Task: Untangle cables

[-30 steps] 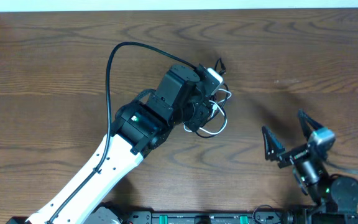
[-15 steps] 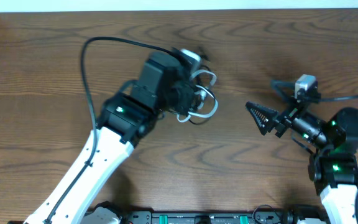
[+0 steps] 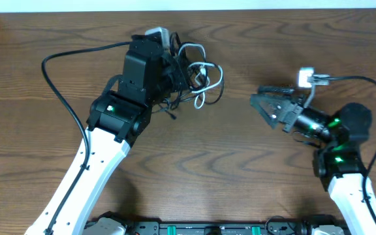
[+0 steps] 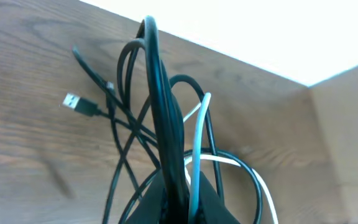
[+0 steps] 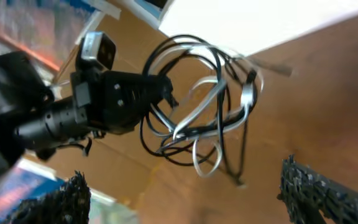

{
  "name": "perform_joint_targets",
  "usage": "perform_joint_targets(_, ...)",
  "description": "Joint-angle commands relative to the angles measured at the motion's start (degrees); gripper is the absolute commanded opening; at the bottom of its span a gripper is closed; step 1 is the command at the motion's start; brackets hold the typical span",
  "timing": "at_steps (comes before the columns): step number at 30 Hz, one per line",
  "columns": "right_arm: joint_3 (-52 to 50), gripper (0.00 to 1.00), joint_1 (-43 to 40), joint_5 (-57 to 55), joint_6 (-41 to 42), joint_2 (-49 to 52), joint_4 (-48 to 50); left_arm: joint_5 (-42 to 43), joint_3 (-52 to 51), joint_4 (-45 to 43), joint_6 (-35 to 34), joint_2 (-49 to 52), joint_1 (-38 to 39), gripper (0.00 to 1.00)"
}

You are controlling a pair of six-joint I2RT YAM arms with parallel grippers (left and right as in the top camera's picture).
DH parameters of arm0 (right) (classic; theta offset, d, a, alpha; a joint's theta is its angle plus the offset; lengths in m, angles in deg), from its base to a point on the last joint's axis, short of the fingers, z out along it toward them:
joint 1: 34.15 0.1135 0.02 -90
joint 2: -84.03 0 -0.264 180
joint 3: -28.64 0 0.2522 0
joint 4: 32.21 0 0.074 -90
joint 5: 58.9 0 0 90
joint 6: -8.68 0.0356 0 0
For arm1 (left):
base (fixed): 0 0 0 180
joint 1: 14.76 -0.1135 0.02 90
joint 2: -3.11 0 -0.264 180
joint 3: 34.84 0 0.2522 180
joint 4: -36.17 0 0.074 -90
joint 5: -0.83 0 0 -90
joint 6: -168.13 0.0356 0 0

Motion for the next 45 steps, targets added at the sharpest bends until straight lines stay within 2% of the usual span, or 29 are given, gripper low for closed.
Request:
perform_joint_targets(1,0.8,0.94,5.0,-9.6,11.8,0.7,0.3,-4.1,1.4,-0.6,-13.8,0.2,-0.1,0.08)
perform_joint_targets(4,0.8,0.93,10.0,-15.6,15.0,0.8,0.9,-4.5,1.4,-0.8,-18.1,0.2,0.0,0.08)
perform_joint_targets(9,0.8,0.87,18.7,-25.0,22.2,0.8,0.9,-5.4,1.4,-1.2,-18.0,0.3,0.0,0.08)
perform_joint_targets(18,0.8,0.75,28.0,-36.8,25.9,1.0,0.7,-5.4,1.4,-2.4,-18.3,0.8,3.2,0.08)
perform_joint_targets(20,0.8,0.73,28.5,-38.0,25.9,1.1,0.6,-5.4,1.4,-3.0,-18.5,0.8,4.0,0.08)
perform_joint_targets(23,0.8,0.65,28.6,-38.4,26.4,1.9,0.4,-5.4,1.4,-3.0,-22.5,0.9,4.9,0.08)
perform_joint_targets(25,0.8,0.64,28.6,-38.4,27.9,2.6,0.5,-5.4,1.4,-3.0,-24.3,0.9,5.2,0.08)
perform_joint_targets(29,0.8,0.58,28.6,-38.4,30.2,4.7,0.9,-5.3,1.4,-2.9,-24.6,0.9,5.4,0.08)
perform_joint_targets(41,0.8,0.47,28.6,-38.4,31.2,6.7,4.0,-5.3,1.4,-2.9,-29.6,3.4,10.5,0.08)
perform_joint_targets(45,0.8,0.30,28.6,-38.7,31.2,6.8,3.6,-5.4,1.4,-2.9,-30.1,3.4,11.1,0.08)
